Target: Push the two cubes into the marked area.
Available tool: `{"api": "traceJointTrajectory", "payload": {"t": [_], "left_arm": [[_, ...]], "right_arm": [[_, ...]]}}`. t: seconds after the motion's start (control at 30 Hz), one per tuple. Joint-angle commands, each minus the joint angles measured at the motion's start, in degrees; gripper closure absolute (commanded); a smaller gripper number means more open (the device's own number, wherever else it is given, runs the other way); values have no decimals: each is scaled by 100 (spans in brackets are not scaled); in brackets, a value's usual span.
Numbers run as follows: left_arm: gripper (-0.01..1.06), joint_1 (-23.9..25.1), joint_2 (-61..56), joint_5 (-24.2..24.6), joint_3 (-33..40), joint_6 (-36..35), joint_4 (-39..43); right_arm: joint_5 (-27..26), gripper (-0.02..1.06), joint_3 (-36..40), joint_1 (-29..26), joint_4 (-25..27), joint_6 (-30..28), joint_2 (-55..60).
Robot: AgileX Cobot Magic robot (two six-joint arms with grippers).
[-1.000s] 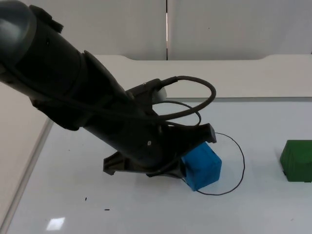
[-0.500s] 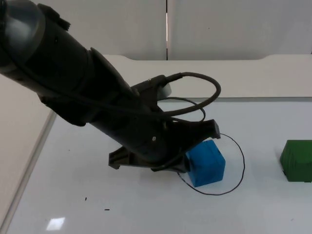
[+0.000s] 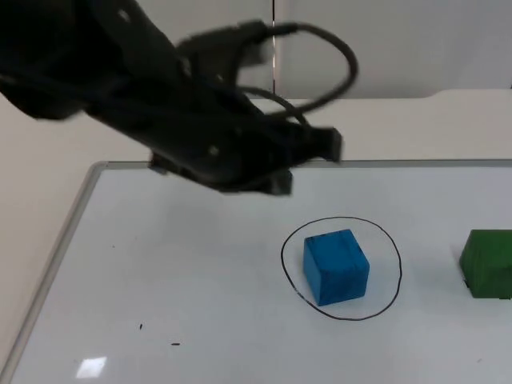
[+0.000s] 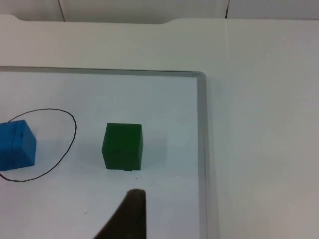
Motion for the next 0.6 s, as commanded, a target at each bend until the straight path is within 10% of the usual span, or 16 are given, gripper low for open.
{"api": "traceJointTrajectory", "payload": {"t": [0.0, 0.57], "left_arm": [[105, 277, -282, 145, -25, -258, 572], [105, 2001, -2036, 1250, -25, -1401, 3061]], "right_arm": [[-31, -1, 35, -21, -29, 22, -17], [-20, -1, 35, -21, -29, 22, -17]]}}
